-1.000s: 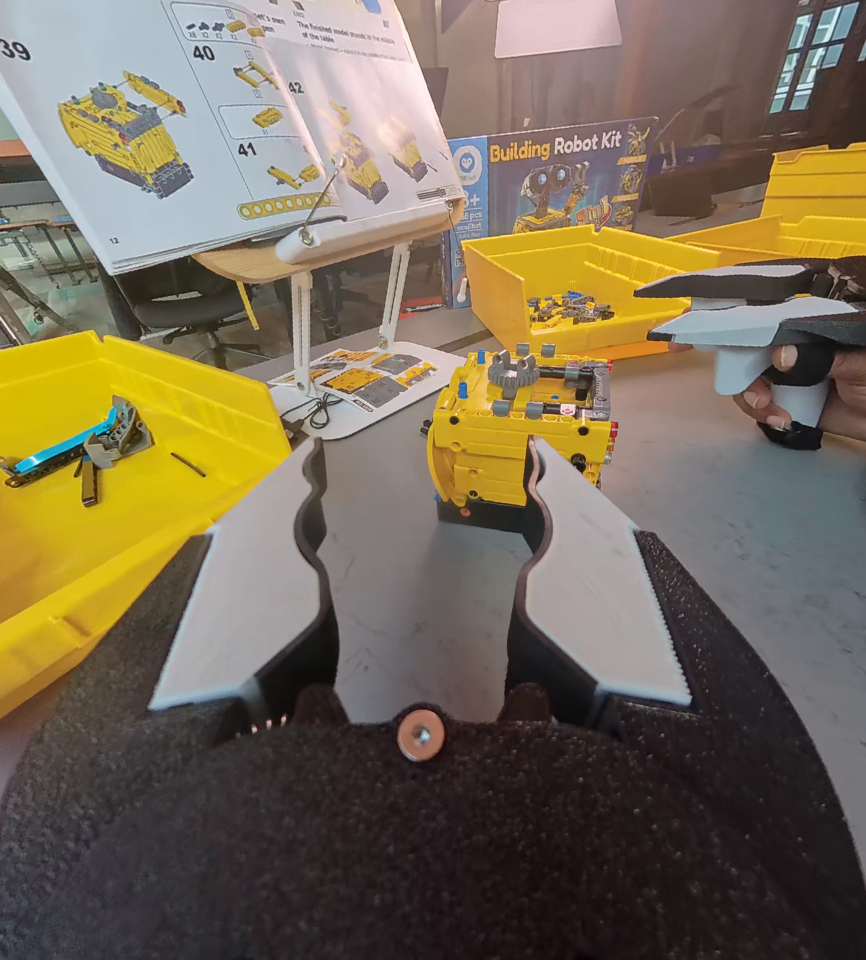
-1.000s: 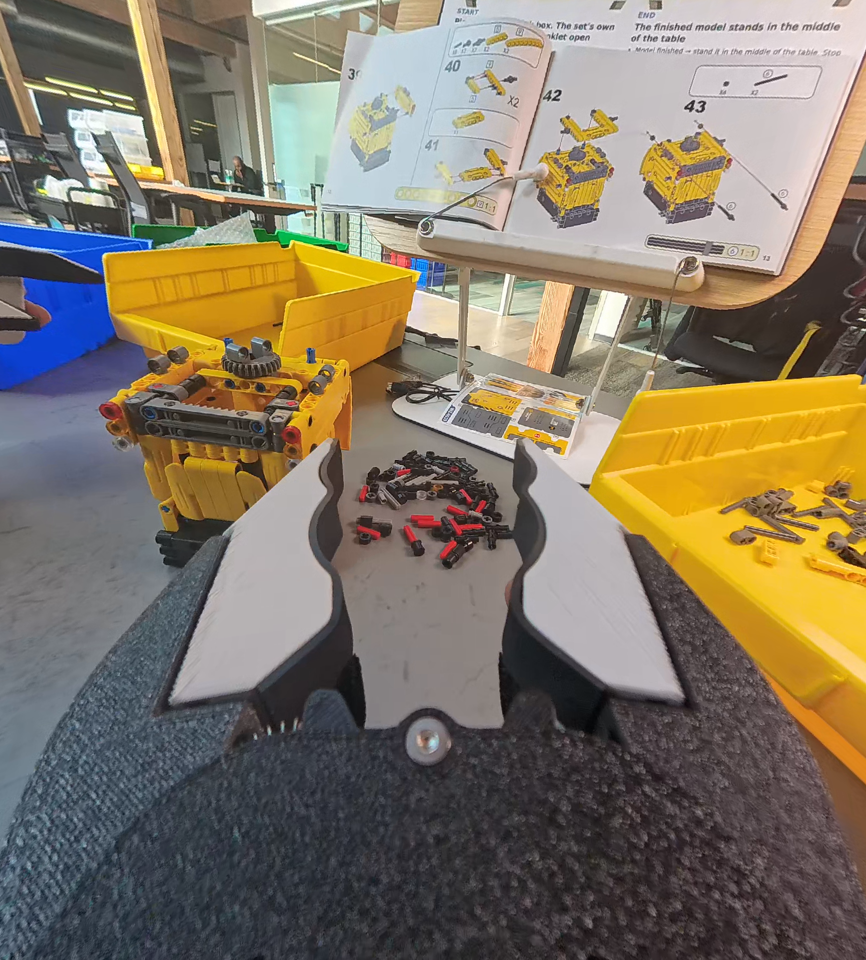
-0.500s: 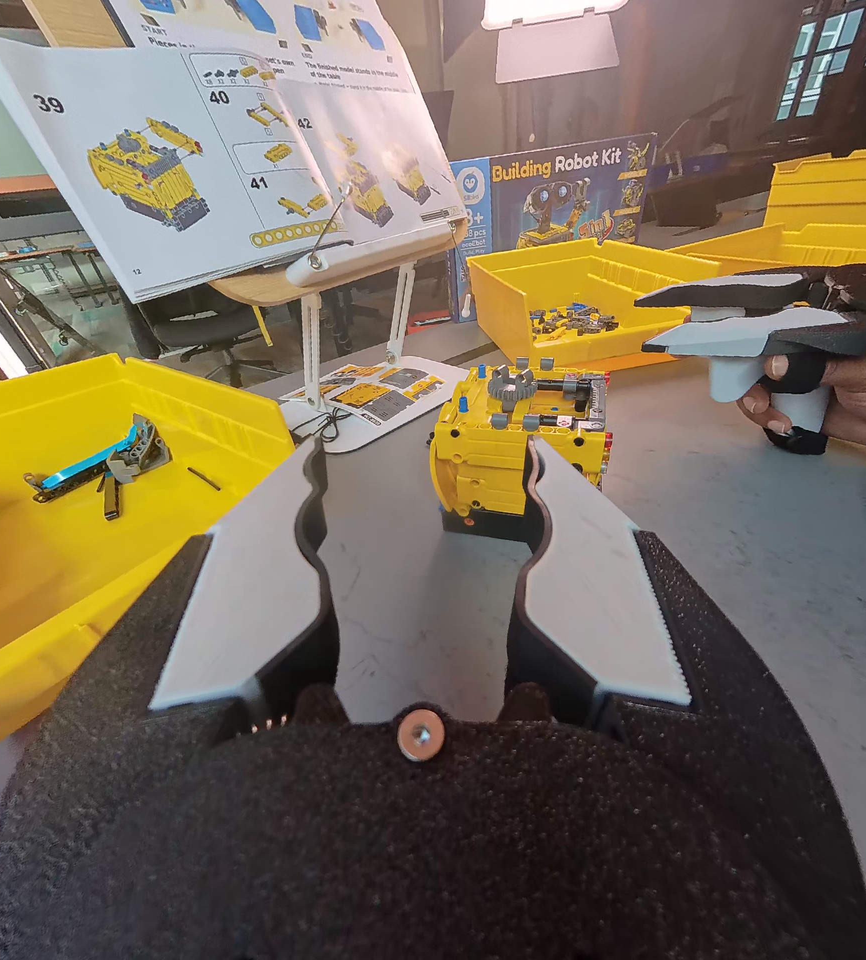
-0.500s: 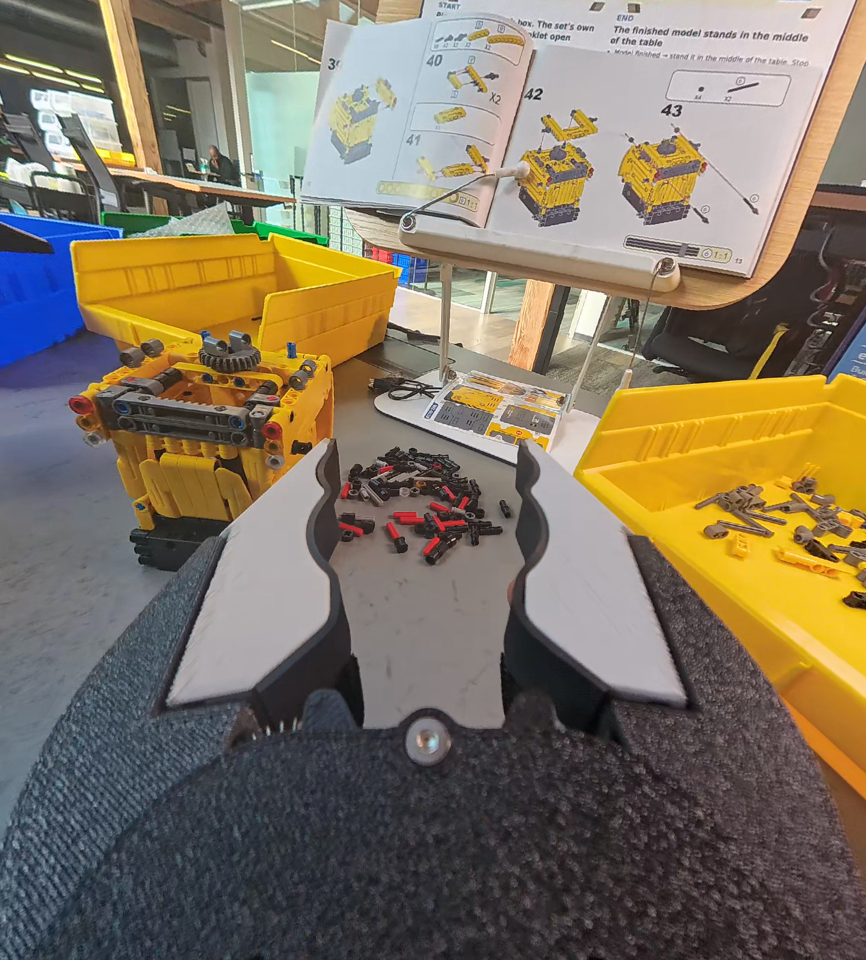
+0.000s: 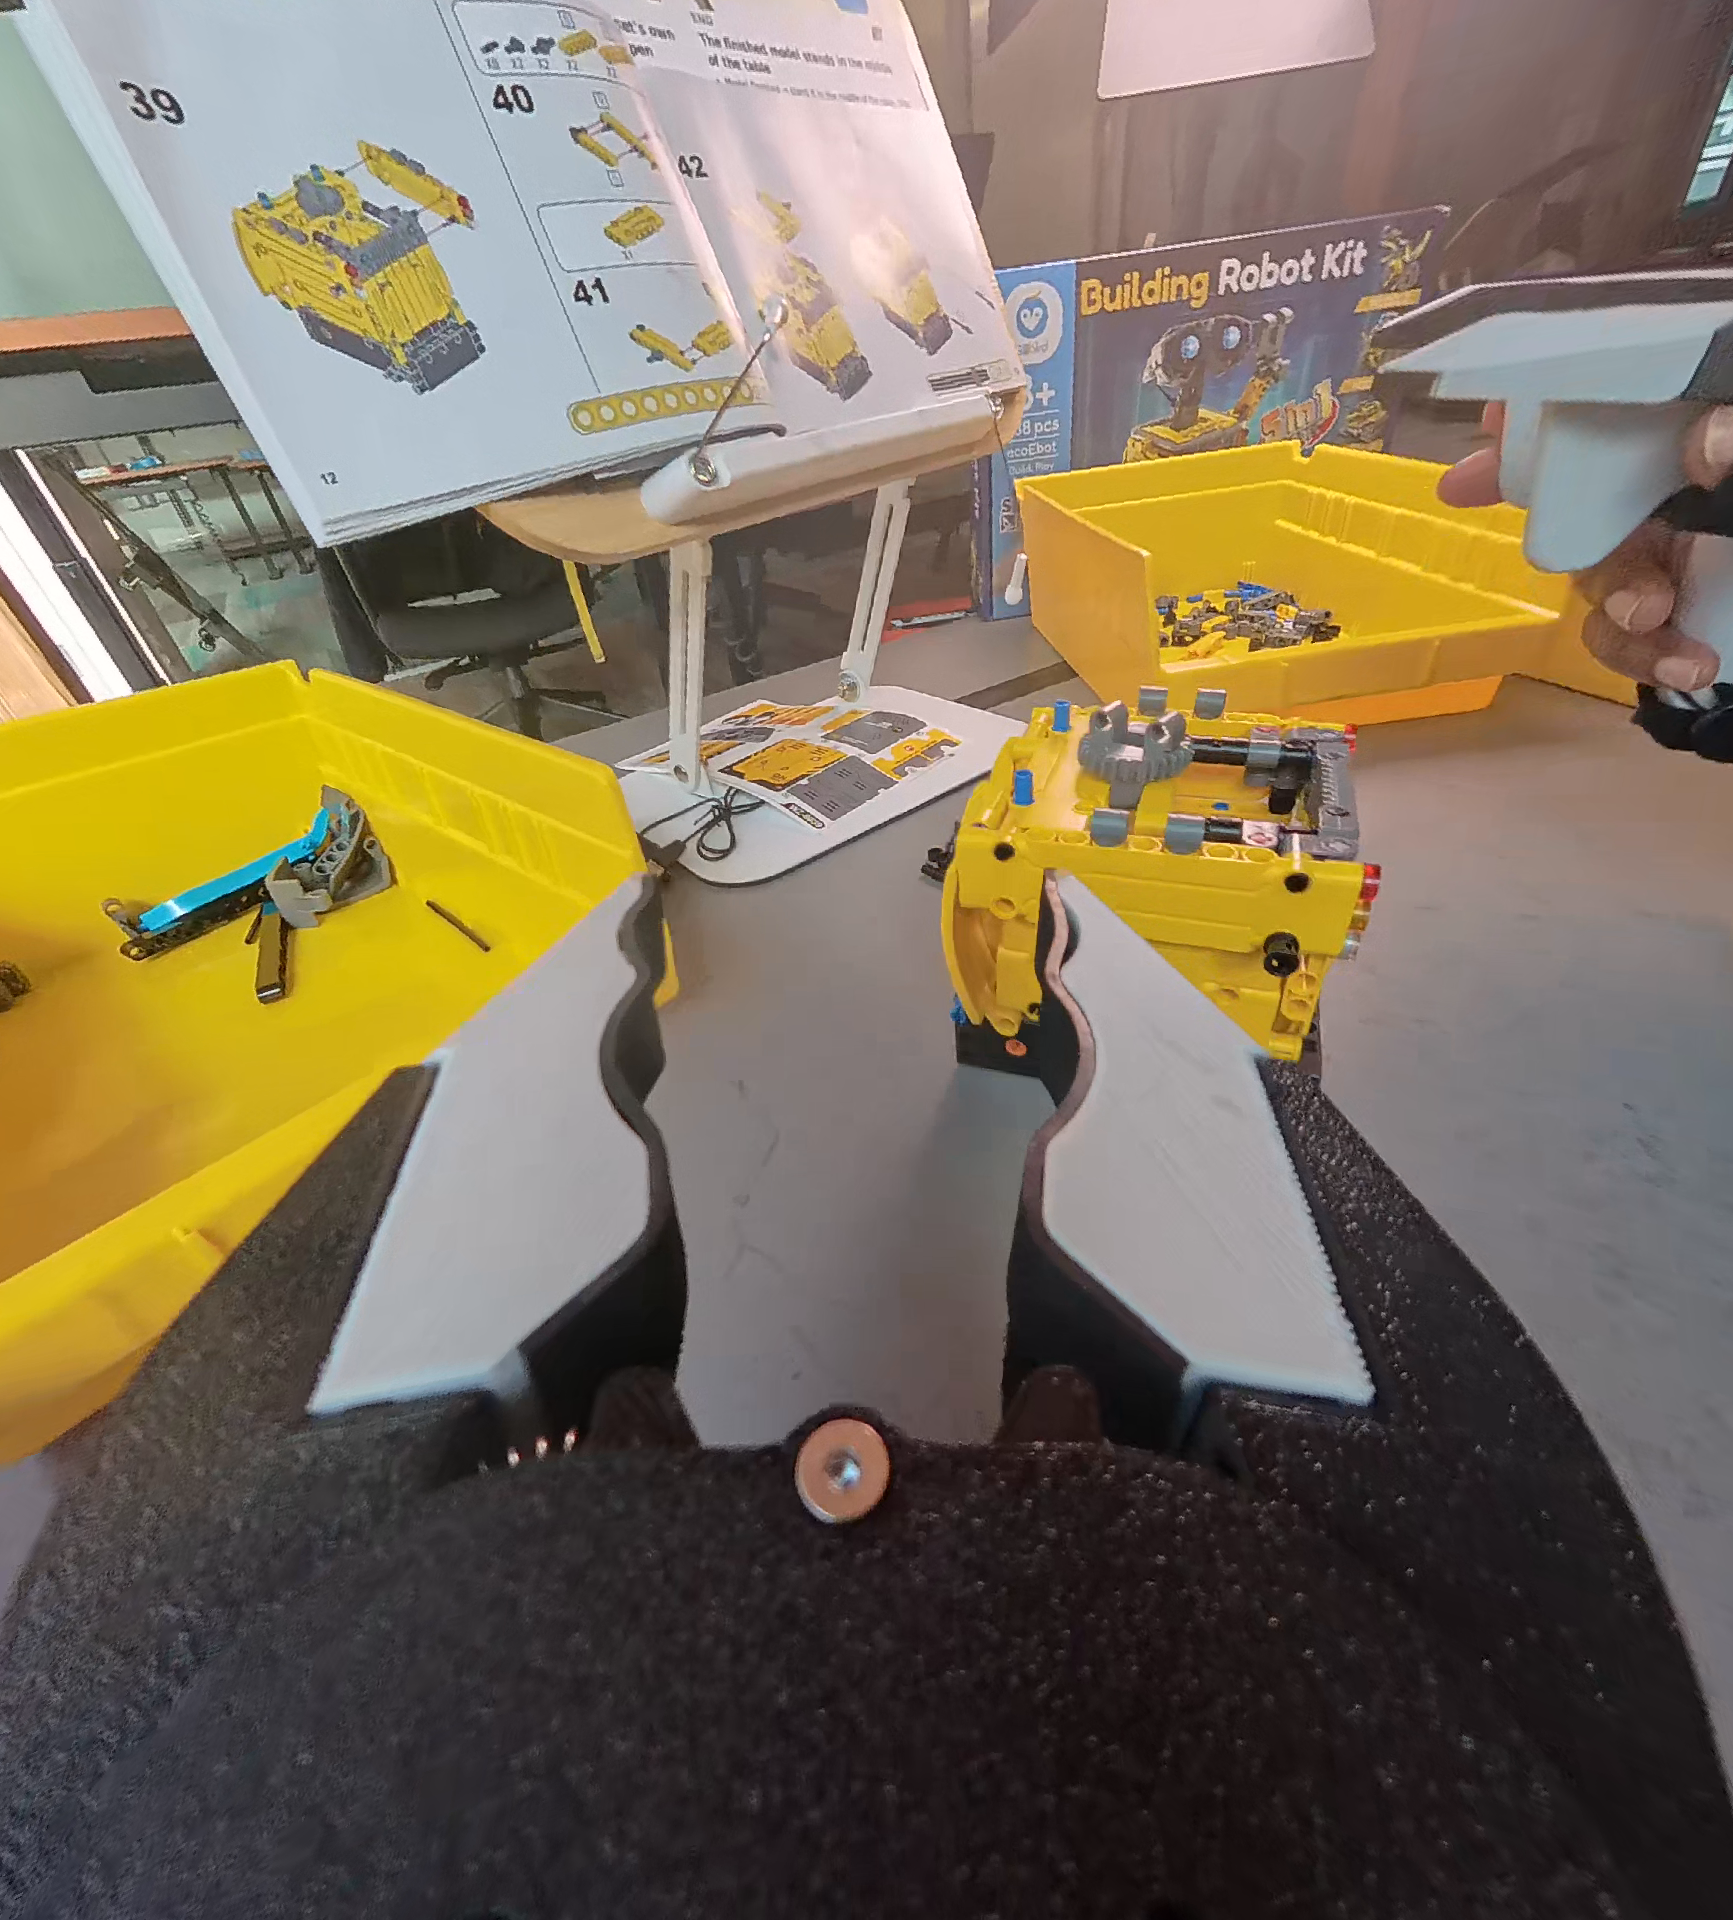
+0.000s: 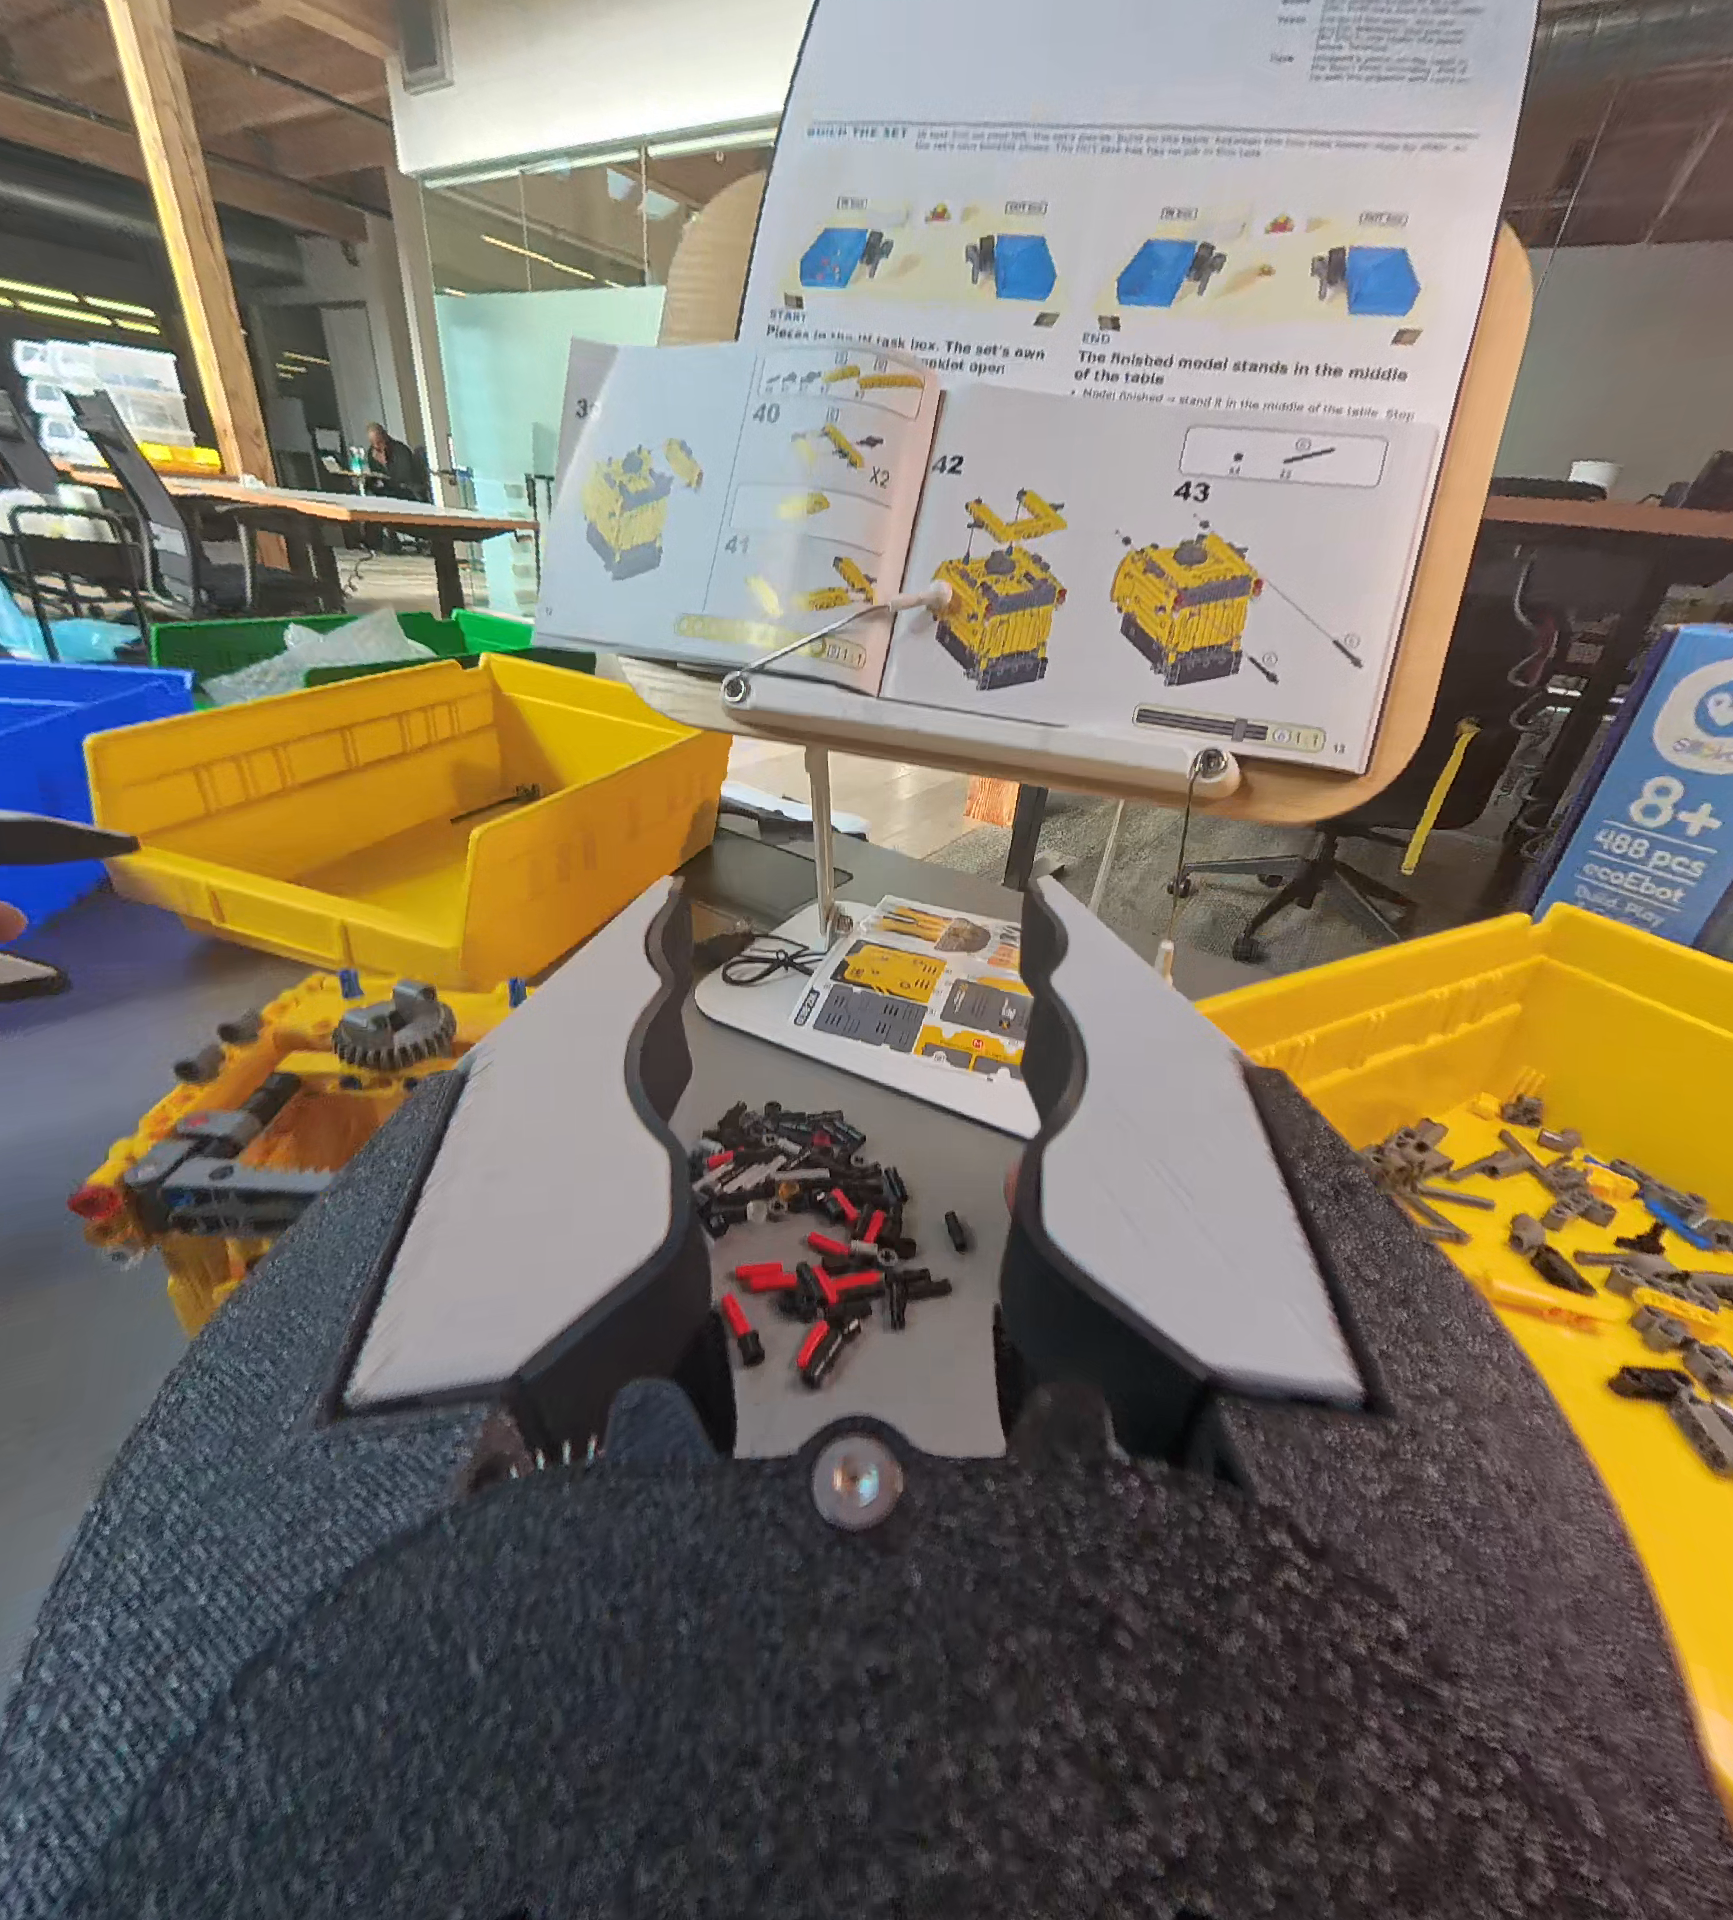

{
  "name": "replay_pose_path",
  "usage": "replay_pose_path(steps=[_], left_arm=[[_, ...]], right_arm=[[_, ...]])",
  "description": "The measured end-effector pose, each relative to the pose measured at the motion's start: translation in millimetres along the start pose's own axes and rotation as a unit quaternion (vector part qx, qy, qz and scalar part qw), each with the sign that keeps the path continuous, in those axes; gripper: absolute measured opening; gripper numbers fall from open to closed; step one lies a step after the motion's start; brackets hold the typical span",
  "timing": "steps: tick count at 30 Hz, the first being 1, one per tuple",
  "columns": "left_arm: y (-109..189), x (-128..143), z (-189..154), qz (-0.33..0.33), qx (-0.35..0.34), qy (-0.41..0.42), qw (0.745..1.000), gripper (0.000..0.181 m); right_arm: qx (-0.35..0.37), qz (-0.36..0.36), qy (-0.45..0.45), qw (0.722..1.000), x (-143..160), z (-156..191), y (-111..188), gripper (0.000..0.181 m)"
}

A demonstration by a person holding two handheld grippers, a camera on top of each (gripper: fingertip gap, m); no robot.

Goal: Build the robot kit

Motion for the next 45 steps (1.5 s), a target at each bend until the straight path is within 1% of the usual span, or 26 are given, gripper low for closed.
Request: replay_pose_path(steps=[2,4,7,9,11,13,16,18,20,23,28,32,36,37,38,41,45], left_arm=[[-10,-3,6,-0.011,-0.010,0.009,1.000,0.069],[-23,-11,15,-0.029,-0.023,0.012,0.999,0.068],[-51,-27,33,-0.055,-0.063,-0.002,0.996,0.063],[-71,-38,46,-0.072,-0.084,-0.004,0.994,0.059],[-89,-43,57,-0.077,-0.094,0.005,0.993,0.059],[-97,-42,63,-0.087,-0.095,0.017,0.992,0.059],[-99,-32,67,-0.090,-0.090,0.019,0.992,0.057],[-99,-23,68,-0.074,-0.093,0.009,0.993,0.055],[-99,-15,68,-0.069,-0.092,0.026,0.993,0.053],[-102,-7,66,-0.063,-0.085,0.041,0.994,0.053],[-101,-4,64,-0.057,-0.081,0.042,0.994,0.052],[-100,3,66,-0.042,-0.085,0.046,0.994,0.050],[-100,6,69,-0.037,-0.092,0.043,0.994,0.050],[-100,6,70,-0.037,-0.091,0.043,0.994,0.050],[-100,6,70,-0.038,-0.089,0.046,0.994,0.050],[-102,5,70,-0.043,-0.081,0.054,0.994,0.050],[-103,5,70,-0.044,-0.080,0.054,0.994,0.051]], right_arm=[[-0.003,-0.013,-0.010,1.000,-20,0,-18,0.063],[0.001,-0.037,0.001,0.999,-41,0,-39,0.062],[-0.004,-0.058,-0.012,0.998,-68,1,-76,0.059],[-0.004,-0.077,-0.020,0.997,-79,3,-98,0.055],[-0.006,-0.085,-0.032,0.996,-81,5,-118,0.053],[-0.008,-0.095,-0.033,0.995,-77,6,-133,0.052],[-0.027,-0.073,-0.021,0.997,-65,6,-154,0.051],[-0.039,-0.069,-0.014,0.997,-60,6,-164,0.042],[-0.045,-0.064,-0.006,0.997,-58,6,-173,0.035],[-0.060,-0.070,-0.004,0.996,-58,7,-185,0.021],[-0.065,-0.079,-0.004,0.995,-60,8,-200,0.007],[-0.062,-0.091,-0.014,0.994,-66,8,-211,0.004],[-0.058,-0.100,-0.035,0.993,-62,7,-222,0.001],[-0.059,-0.086,-0.025,0.994,-60,8,-224,0.001],[-0.053,-0.076,-0.009,0.996,-59,9,-224,0.000],[-0.050,-0.085,0.019,0.995,-63,11,-218,0.000],[-0.061,-0.094,-0.007,0.994,-68,9,-214,0.000]])
Point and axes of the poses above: each gripper's, where its closed fingertips meet, y back along the fingers, x out of its underside, z = x × y across the jaws, the point moved 10 cm from there along y, back along the fingers, and after that the axes turned 10 degrees about -y, right-handed, at the moved point
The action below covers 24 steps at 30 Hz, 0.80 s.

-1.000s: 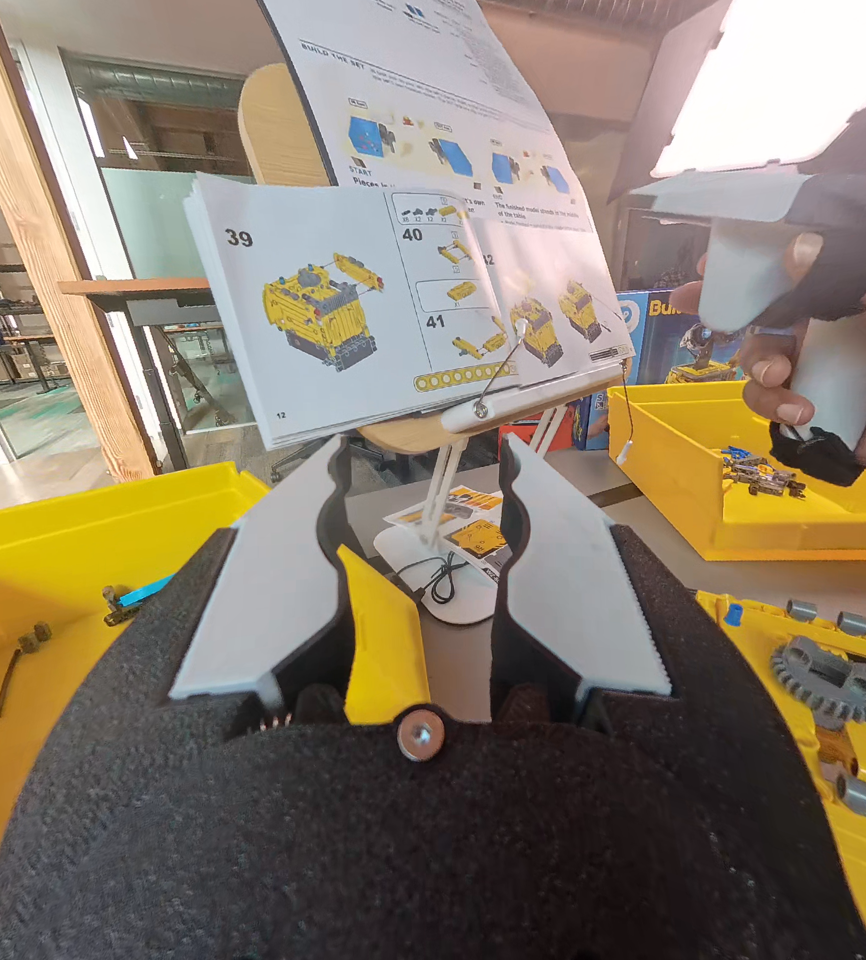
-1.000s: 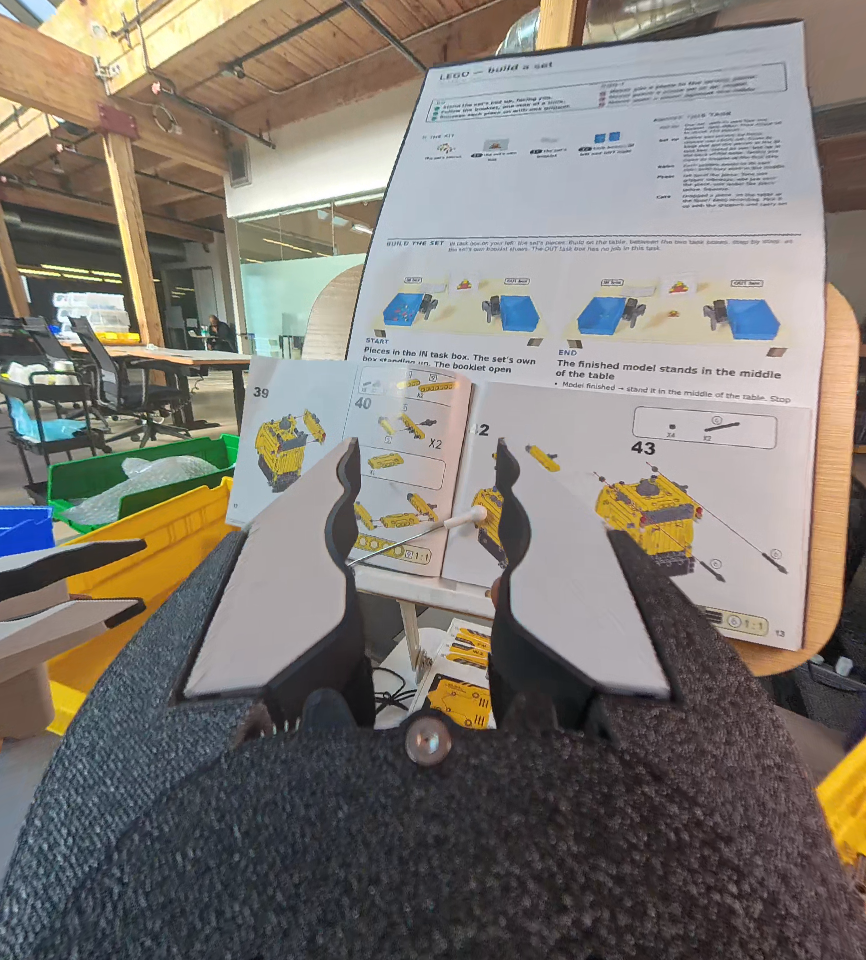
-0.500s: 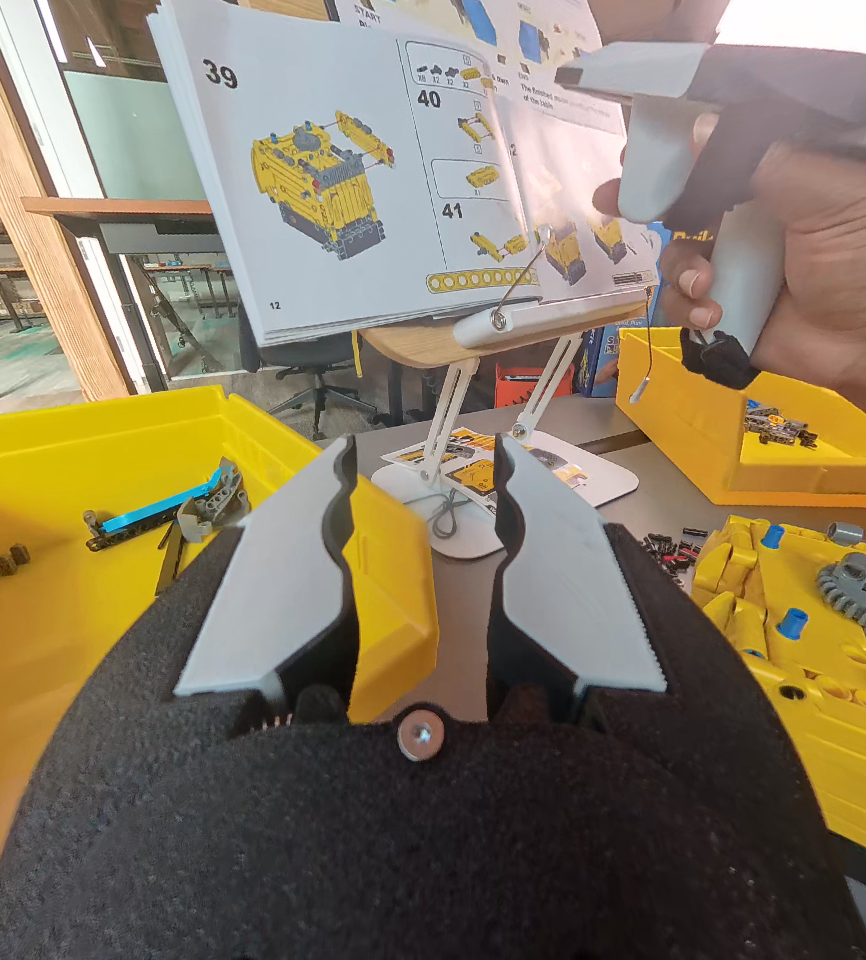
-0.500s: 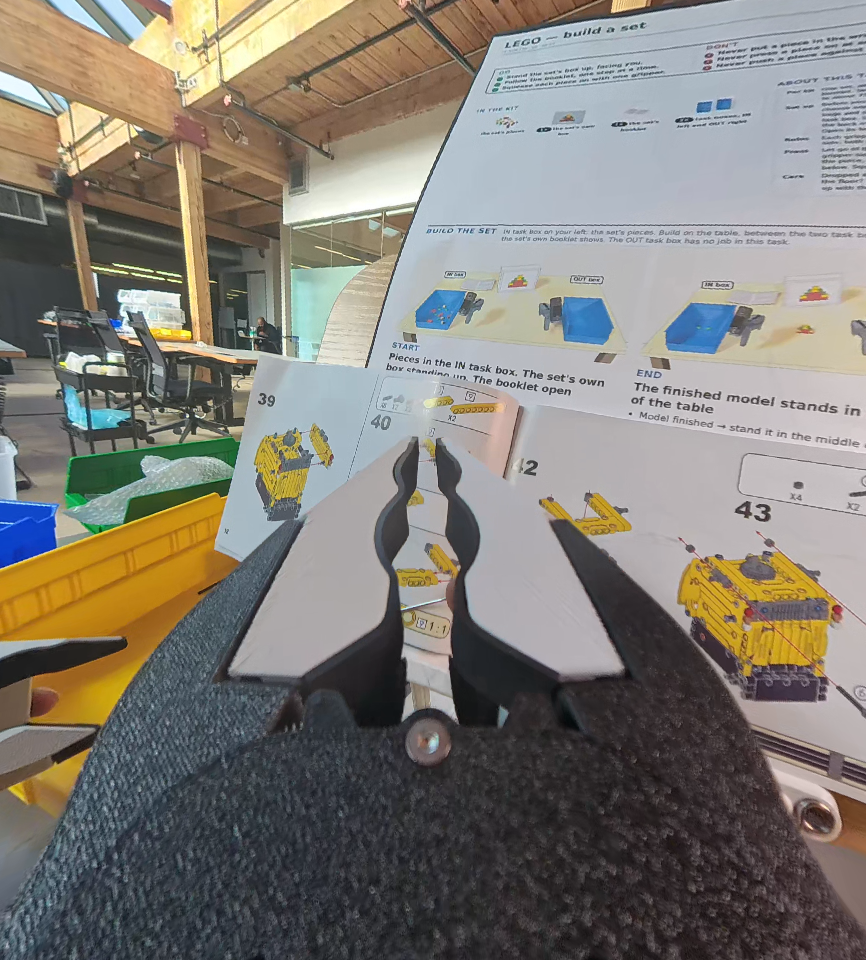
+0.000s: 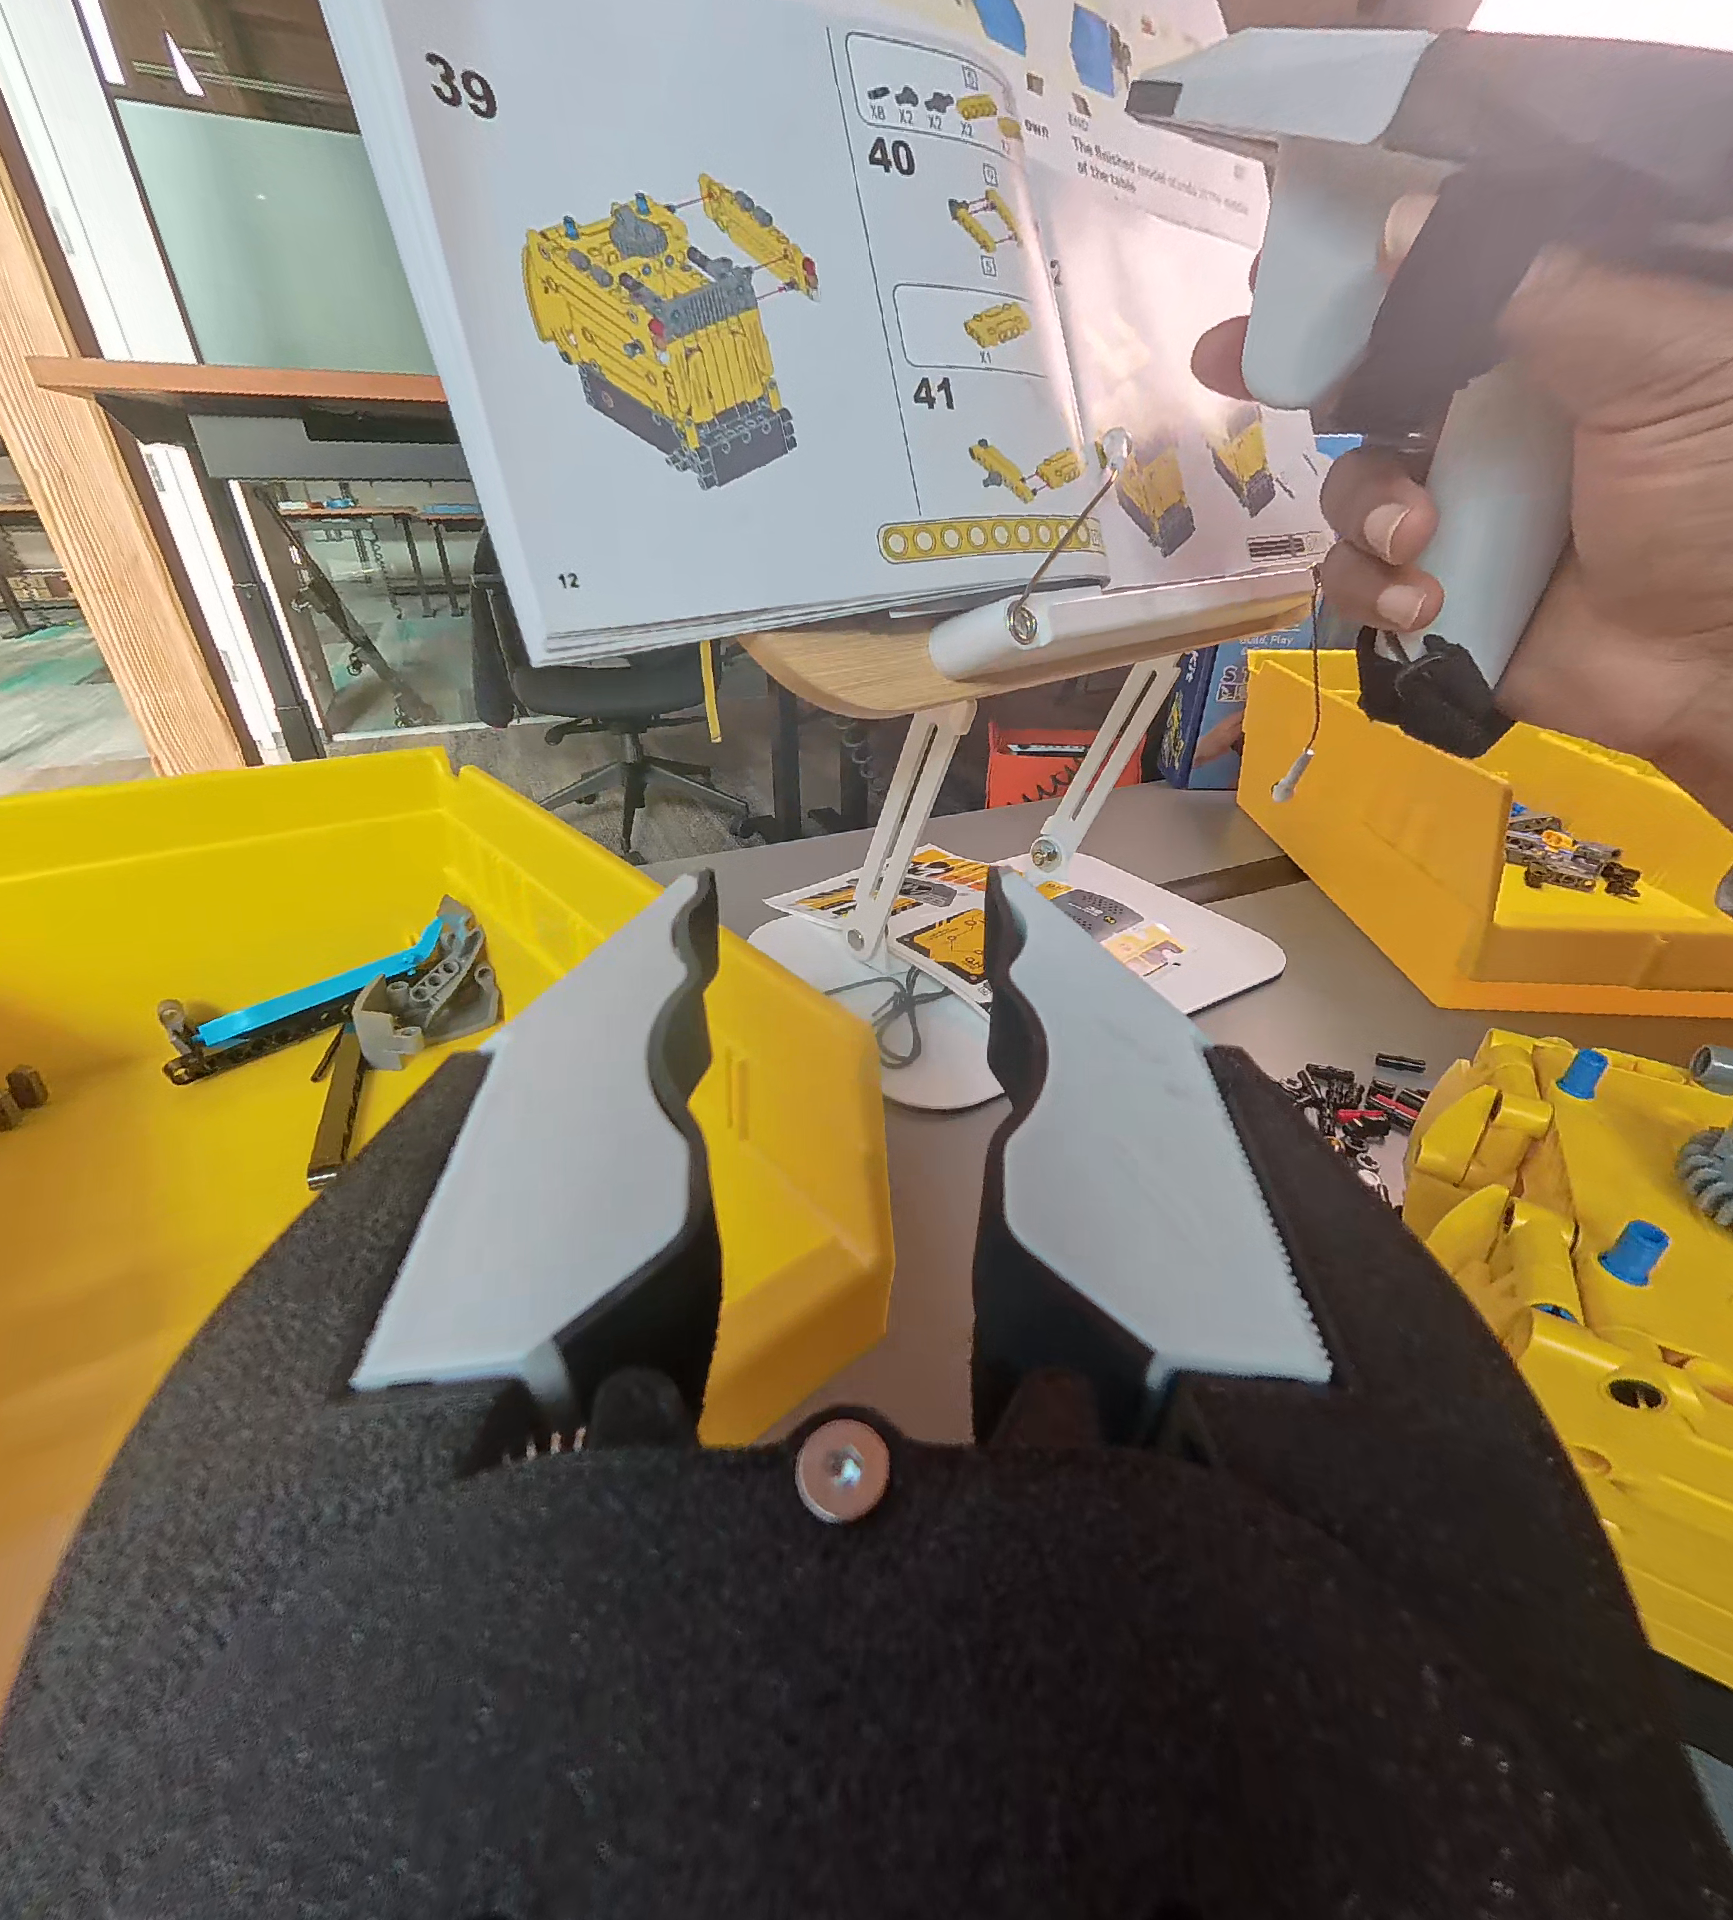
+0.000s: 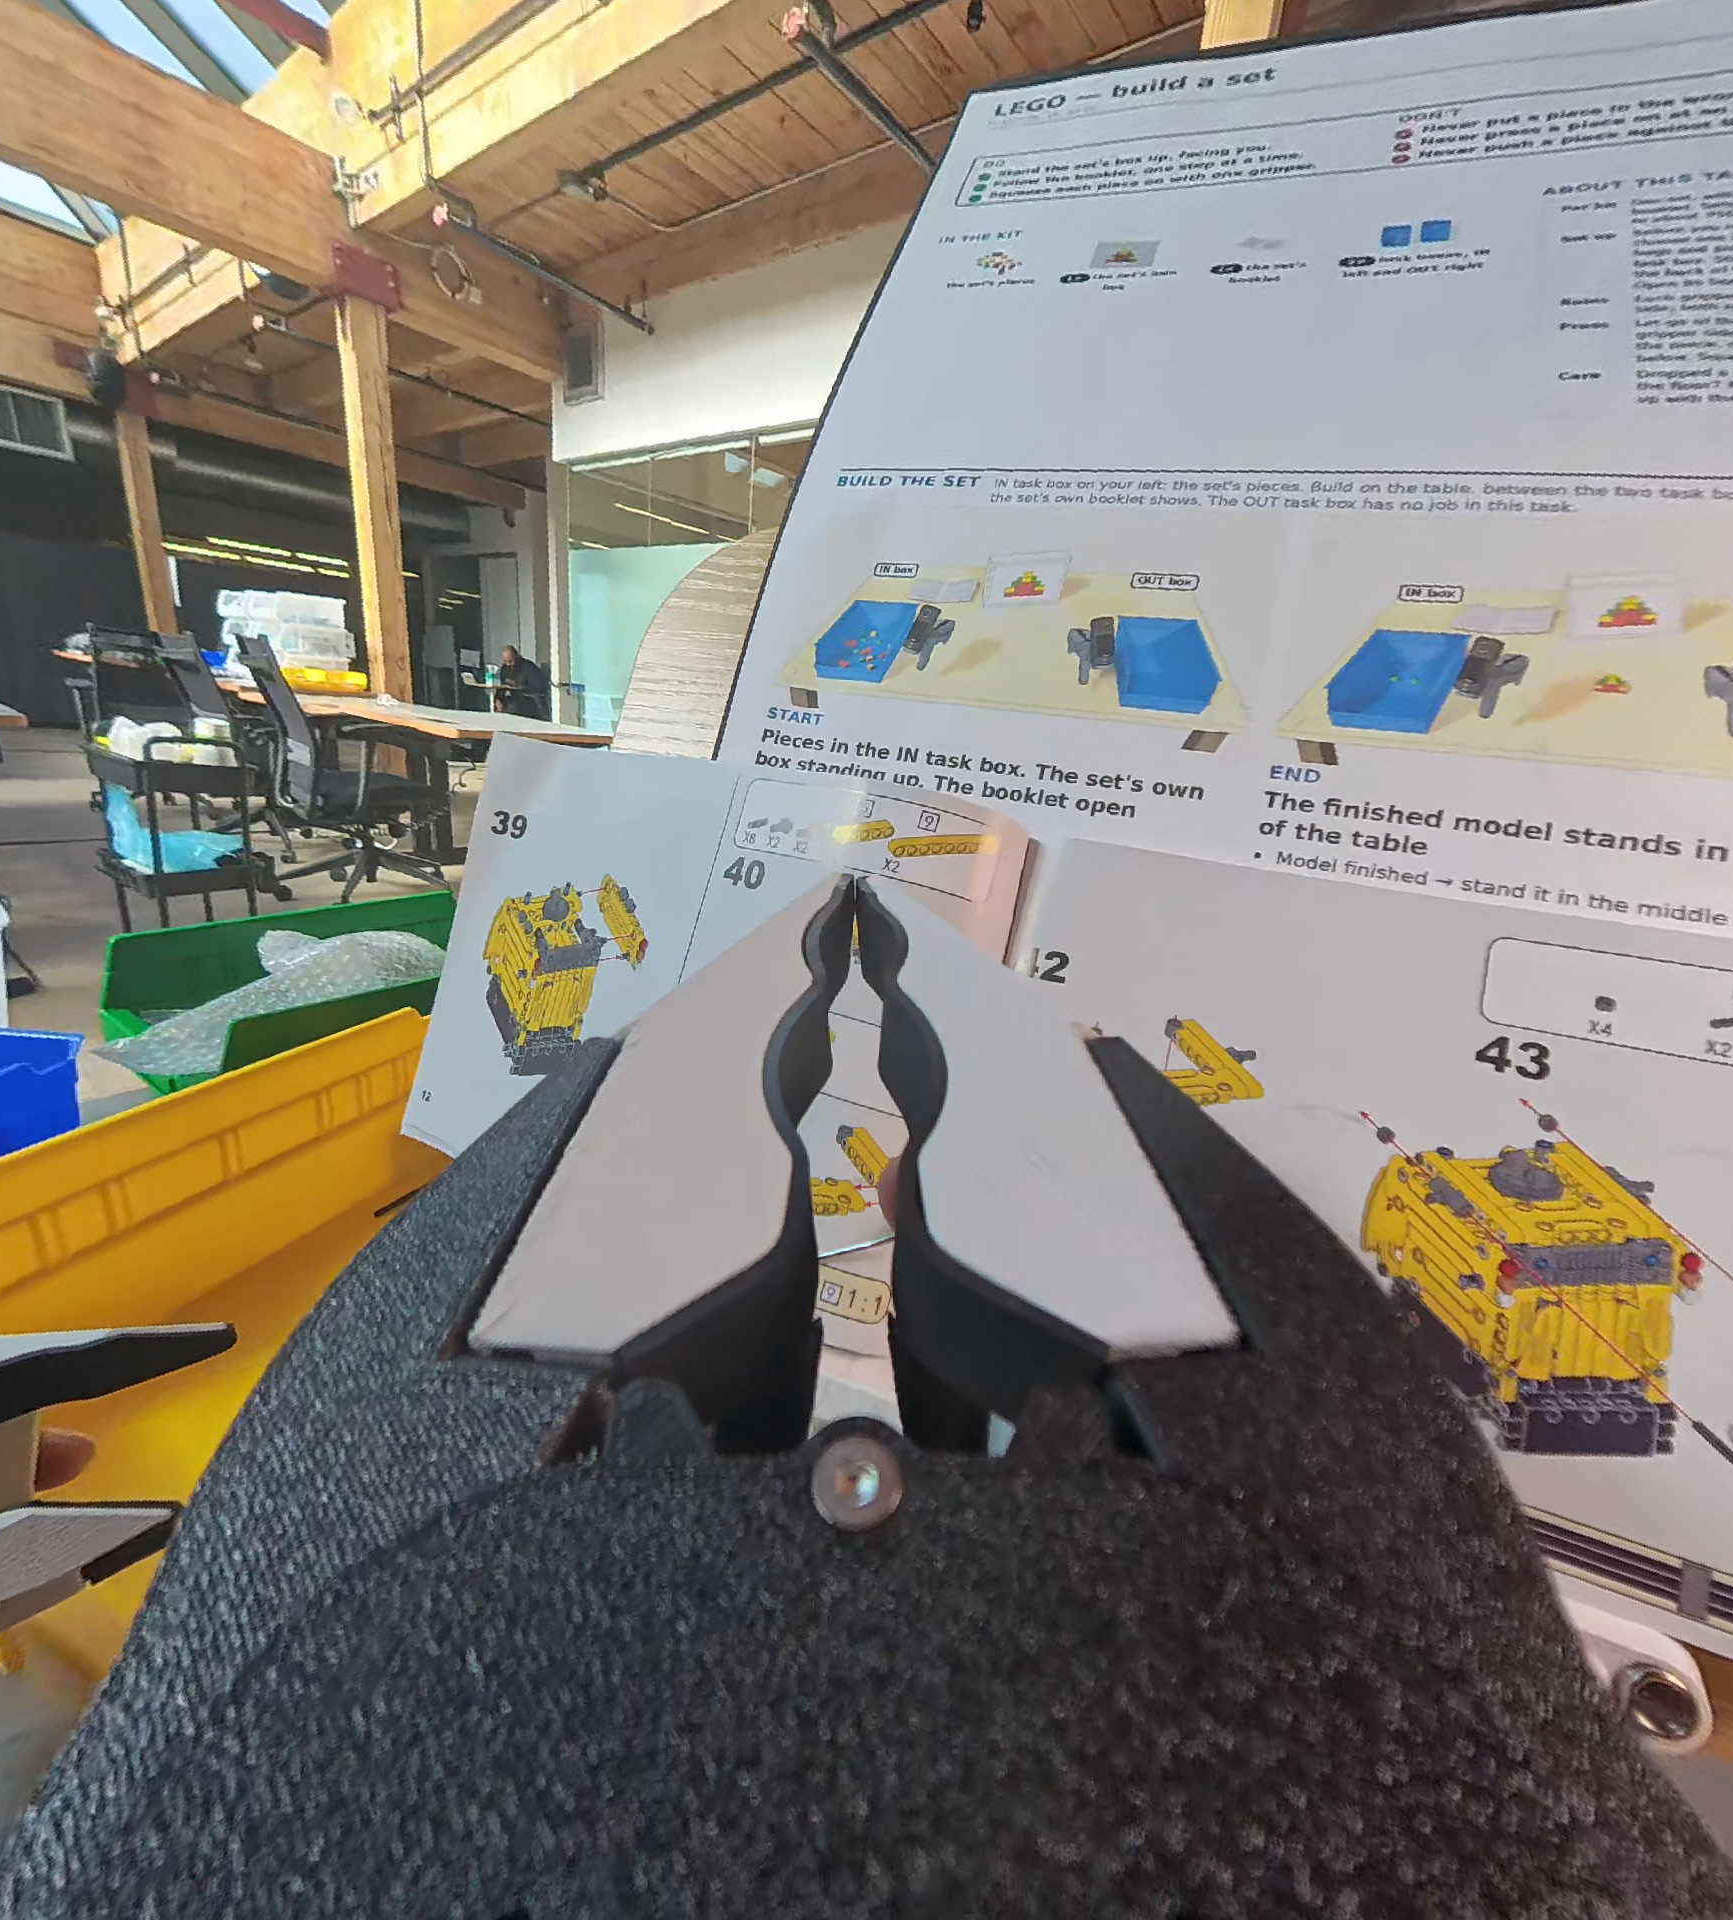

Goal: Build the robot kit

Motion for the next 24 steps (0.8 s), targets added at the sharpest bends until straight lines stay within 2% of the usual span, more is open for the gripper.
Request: replay_pose_path(steps=[5,12,17,20,24], left_arm=[[8,-10,3,-0.016,-0.013,-0.002,1.000,0.051],[33,-33,1,-0.028,-0.020,-0.004,0.999,0.052],[53,-17,0,-0.010,-0.023,-0.002,1.000,0.052],[50,-12,4,-0.002,-0.013,0.036,0.999,0.053],[48,-6,2,0.010,-0.009,0.032,0.999,0.053]], right_arm=[[-0.015,0.002,-0.028,1.000,3,0,-1,0.000],[-0.008,0.000,-0.005,1.000,-1,-1,2,0.002],[0.000,0.009,-0.007,1.000,5,1,-1,0.005],[0.015,0.013,0.009,1.000,8,4,-3,0.009],[0.023,0.004,0.006,1.000,4,2,0,0.009]])
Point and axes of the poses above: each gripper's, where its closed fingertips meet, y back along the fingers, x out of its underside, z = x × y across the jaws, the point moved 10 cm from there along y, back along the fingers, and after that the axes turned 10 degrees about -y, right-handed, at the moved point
